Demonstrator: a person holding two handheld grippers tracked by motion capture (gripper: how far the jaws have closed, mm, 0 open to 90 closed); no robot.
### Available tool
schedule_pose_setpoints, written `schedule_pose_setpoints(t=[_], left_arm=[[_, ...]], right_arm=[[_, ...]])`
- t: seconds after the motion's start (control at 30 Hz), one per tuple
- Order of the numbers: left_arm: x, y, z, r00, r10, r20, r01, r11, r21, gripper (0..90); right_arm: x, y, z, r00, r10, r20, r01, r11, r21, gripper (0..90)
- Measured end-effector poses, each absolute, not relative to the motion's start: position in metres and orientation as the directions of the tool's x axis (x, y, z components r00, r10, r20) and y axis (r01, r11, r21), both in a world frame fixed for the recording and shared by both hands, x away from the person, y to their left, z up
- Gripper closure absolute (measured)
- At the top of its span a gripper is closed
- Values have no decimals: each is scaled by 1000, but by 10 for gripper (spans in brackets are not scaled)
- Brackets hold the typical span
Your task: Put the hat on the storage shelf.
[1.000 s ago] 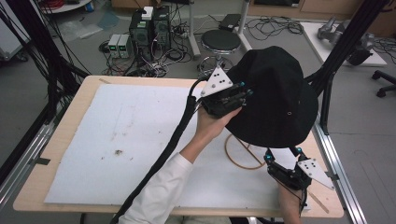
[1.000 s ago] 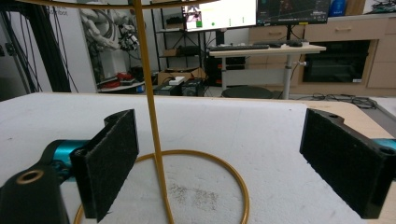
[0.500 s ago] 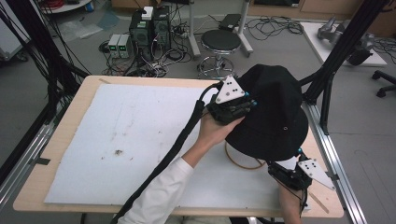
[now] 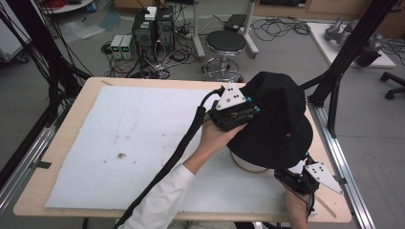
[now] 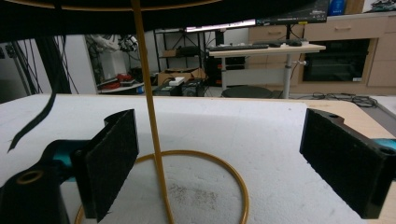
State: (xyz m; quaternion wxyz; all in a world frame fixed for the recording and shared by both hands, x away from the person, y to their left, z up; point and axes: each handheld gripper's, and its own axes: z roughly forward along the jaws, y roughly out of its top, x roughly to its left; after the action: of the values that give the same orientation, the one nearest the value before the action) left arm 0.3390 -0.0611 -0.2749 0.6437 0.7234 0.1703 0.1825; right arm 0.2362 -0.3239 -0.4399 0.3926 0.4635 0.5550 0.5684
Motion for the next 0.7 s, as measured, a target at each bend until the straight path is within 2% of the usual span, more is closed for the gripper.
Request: schedule_pose_setpoints(t=[0.27,0.3,0.4,0.53,0.7], left_arm=[[343,-58,-285,876,482,-10,34,-41,999,685],[343,-57,-286,877,481,-17,35,-30,999,659],[342,-51,-285,875,482,-46,39,23,999,504],[341,-39,-284,868,494,-52,28,57,998,458],[343,-21,-282,852,518,-76,34,89,995,444]], right_arm=[[236,-325,-440,-262,961,90,71,-73,995,108],[236,-325,-440,-261,961,93,74,-76,994,108],[235,-325,-440,-259,961,95,77,-77,994,108],[235,-325,-440,-260,961,93,75,-75,994,108],[235,-326,-441,-256,962,95,73,-78,994,108]])
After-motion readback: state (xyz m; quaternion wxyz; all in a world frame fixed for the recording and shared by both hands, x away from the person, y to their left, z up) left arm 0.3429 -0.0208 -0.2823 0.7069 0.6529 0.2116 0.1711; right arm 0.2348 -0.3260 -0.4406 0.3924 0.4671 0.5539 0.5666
